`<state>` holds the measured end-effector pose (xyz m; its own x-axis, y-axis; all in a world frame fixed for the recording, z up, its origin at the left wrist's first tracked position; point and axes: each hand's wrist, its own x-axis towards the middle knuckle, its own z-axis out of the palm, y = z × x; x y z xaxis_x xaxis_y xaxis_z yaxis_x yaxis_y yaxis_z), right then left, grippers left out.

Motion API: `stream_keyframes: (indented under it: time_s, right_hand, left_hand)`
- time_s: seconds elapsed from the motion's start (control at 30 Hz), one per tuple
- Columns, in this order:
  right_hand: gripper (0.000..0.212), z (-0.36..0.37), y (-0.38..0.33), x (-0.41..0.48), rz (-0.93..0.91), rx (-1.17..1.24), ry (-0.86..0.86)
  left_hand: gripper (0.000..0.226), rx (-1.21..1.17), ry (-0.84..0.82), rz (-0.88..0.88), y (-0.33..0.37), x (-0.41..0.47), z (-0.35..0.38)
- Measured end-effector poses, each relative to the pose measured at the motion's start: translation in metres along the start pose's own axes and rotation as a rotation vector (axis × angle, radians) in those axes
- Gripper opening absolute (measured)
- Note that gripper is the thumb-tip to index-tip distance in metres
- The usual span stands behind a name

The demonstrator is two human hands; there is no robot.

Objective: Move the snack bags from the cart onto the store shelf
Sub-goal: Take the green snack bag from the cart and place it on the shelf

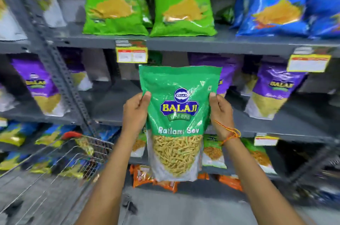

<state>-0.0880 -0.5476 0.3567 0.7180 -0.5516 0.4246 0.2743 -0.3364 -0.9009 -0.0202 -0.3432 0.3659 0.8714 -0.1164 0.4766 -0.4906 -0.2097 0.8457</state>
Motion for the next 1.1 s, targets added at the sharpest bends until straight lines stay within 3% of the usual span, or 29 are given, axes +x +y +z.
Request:
stream_keyframes:
  time_s: [0.27,0.53,0.67,0.83,0.97,1.1]
  right_hand:
    - [0.037,-0.034,-0.005,0.009,-0.044,-0.071,0.011]
    - [0.058,-0.015,0.058,0.018,0.086,-0.025,-0.055]
    - [0.047,0.021,0.077,0.034,0.155,-0.042,-0.068]
    - [0.041,0.093,0.082,0.084,0.145,-0.054,-0.108]
    - [0.047,0.154,0.087,0.131,0.192,-0.061,-0.109]
    - [0.035,0.203,0.097,0.165,0.245,-0.039,-0.079]
  left_hand:
    - [0.068,-0.056,-0.066,-0.025,0.013,0.006,0.024]
    - [0.05,-0.032,-0.105,-0.165,-0.028,0.001,0.035]
    - [0.039,0.038,-0.072,-0.233,-0.063,0.024,0.036]
    - [0.044,0.09,-0.002,-0.293,-0.105,0.092,0.022]
    - [0.037,0.072,0.047,-0.331,-0.142,0.159,0.003]
    - [0.025,0.033,0.113,-0.387,-0.157,0.206,-0.01]
